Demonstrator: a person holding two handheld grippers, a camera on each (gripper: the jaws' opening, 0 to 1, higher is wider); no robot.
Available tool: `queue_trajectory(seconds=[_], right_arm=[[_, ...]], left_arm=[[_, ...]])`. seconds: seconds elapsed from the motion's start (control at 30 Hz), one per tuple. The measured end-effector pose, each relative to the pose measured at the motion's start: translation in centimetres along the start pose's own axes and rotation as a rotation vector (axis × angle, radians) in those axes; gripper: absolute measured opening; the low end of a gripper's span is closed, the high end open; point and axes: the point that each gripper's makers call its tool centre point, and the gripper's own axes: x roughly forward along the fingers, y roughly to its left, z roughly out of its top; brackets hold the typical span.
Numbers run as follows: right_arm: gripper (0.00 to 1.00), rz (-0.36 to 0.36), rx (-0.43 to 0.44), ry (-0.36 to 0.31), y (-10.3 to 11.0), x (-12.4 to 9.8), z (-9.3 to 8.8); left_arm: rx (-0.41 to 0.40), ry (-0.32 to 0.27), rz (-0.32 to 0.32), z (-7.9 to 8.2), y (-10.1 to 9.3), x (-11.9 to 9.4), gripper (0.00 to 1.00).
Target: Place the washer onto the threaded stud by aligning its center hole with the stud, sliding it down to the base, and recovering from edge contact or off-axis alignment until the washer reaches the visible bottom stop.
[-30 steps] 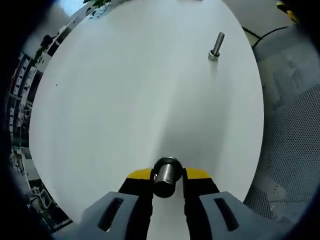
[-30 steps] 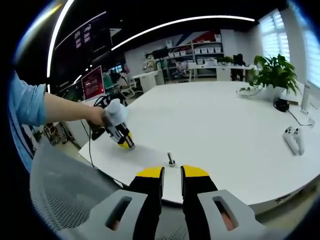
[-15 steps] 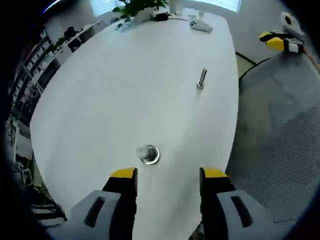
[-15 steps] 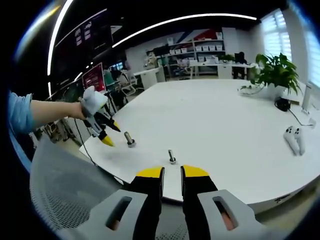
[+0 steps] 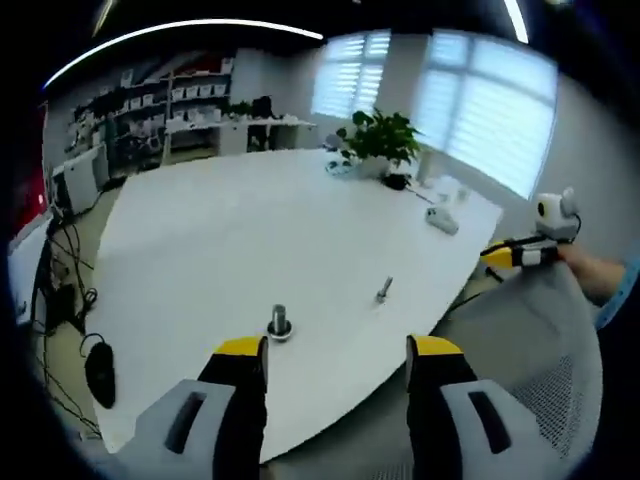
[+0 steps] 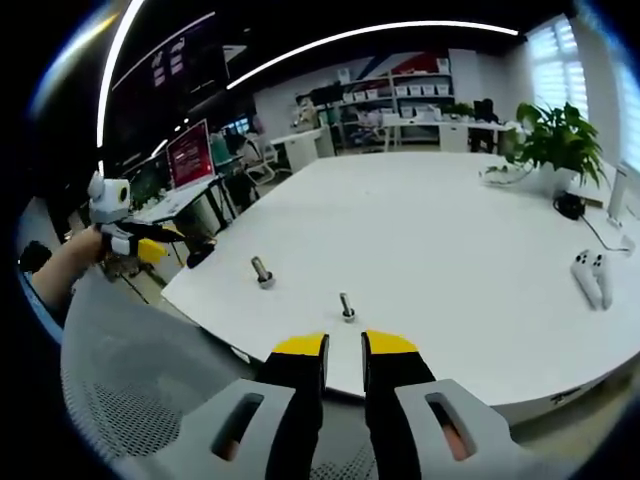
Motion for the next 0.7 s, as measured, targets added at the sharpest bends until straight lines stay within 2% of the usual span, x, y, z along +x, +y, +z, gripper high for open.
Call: queue_trajectory(seconds=[0.07, 0.13, 0.2, 0.27, 0.37, 0.4, 0.47, 0.5, 0.53, 0.6, 0.7], right_arm=[[0.16, 0.001, 0.000, -0.001, 0.0, 0.0, 0.0], [0.16, 0.002, 0.000, -0.004, 0.0, 0.0, 0.1], [0.16, 0.005, 0.000, -0.006, 0.1, 0.0, 0.1], [0.16, 0.005, 0.001, -0.009, 0.0, -0.1, 0.1], [0.16, 0.001, 0.010, -0.014, -0.1, -0.1, 0.2], [0.16, 0.002, 0.009, -0.013, -0.1, -0.1, 0.2], [0.16, 0.006, 0.005, -0.009, 0.0, -0.1, 0.1], [0.16, 0.009, 0.007, -0.008, 0.0, -0.1, 0.1], [0.16, 0.011, 0.007, -0.008, 0.1, -0.1, 0.1], [0.16, 0.010, 0.009, -0.007, 0.1, 0.0, 0.1], [0.16, 0.013, 0.008, -0.003, 0.2, 0.0, 0.0]], left_arm=[[-0.052, -0.083, 0.024, 0.7, -0.8, -0.6, 0.73], [-0.081, -0.149, 0.018, 1.3, -1.8, -1.1, 0.78], [-0.129, -0.184, 0.085, 1.2, -1.6, -1.7, 0.77], [-0.138, -0.218, 0.131, 1.3, -1.4, -2.3, 0.75], [-0.138, -0.310, 0.247, 1.9, 0.4, -3.5, 0.73], [-0.138, -0.315, 0.267, 1.6, 0.7, -3.4, 0.73], [-0.149, -0.245, 0.270, 0.2, 0.9, -2.7, 0.70], [-0.126, -0.174, 0.253, -0.8, 0.8, -2.3, 0.67], [-0.116, -0.171, 0.249, -0.8, 0.7, -2.2, 0.64], [-0.106, -0.206, 0.245, -0.2, 0.8, -2.3, 0.60], [-0.121, -0.181, 0.258, -0.8, 1.4, -2.1, 0.60]])
